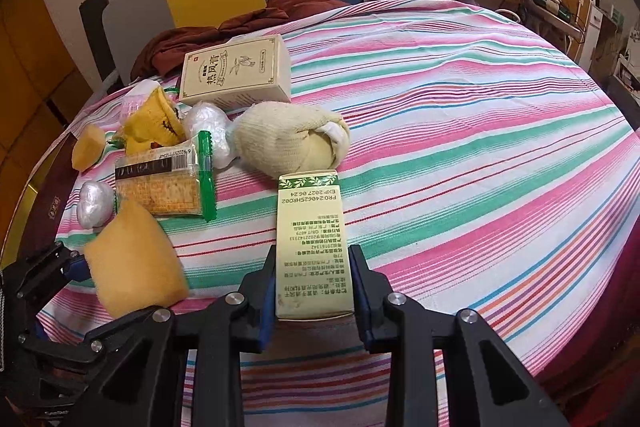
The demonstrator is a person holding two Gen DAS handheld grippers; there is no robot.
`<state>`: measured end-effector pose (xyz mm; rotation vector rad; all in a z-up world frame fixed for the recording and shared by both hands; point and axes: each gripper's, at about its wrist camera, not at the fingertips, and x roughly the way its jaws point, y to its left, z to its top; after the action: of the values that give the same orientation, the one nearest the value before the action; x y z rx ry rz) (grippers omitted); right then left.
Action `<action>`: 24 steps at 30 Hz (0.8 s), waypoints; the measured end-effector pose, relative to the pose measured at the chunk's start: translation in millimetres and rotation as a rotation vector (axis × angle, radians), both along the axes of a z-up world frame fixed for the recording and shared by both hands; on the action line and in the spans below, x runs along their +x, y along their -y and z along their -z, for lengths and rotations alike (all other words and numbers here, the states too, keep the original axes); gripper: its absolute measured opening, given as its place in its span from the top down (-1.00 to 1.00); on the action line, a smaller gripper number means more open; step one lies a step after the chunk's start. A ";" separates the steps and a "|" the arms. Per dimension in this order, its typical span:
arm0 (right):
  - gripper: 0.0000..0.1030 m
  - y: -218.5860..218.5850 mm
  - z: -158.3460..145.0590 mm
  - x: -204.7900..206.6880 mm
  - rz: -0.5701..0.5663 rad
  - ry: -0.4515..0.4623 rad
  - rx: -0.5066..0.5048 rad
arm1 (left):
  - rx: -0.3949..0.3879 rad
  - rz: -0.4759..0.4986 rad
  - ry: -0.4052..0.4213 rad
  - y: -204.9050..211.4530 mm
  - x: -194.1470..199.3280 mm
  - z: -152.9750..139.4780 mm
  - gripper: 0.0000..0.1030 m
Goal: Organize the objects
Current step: 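Grasp the green-labelled box with the right tool while the left tool grasps the yellow sponge, then carry the box and sponge over the gold tray and open both tools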
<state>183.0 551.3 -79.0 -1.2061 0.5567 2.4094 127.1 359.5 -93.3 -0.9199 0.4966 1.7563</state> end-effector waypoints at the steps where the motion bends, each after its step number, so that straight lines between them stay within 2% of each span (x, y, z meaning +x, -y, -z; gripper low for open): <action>1: 0.41 1.8 -0.9 0.5 -0.002 0.001 -0.004 | 0.001 -0.001 0.003 0.2 1.4 -0.1 -0.19; 8: 0.41 25.7 -13.9 -1.1 -0.051 0.000 -0.003 | 0.038 -0.018 0.008 29.9 -0.8 -15.5 -0.19; 15: 0.41 60.1 -33.1 -11.7 -0.115 -0.029 -0.013 | 0.087 -0.052 -0.024 64.1 -4.8 -35.6 -0.19; 24: 0.41 132.5 -55.0 -44.6 -0.280 -0.081 -0.031 | 0.173 -0.193 -0.029 129.7 -29.5 -65.5 -0.19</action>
<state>138.4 418.9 -24.0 -1.2782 0.4776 2.7021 97.6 229.7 -27.8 -0.8428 0.2767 1.9555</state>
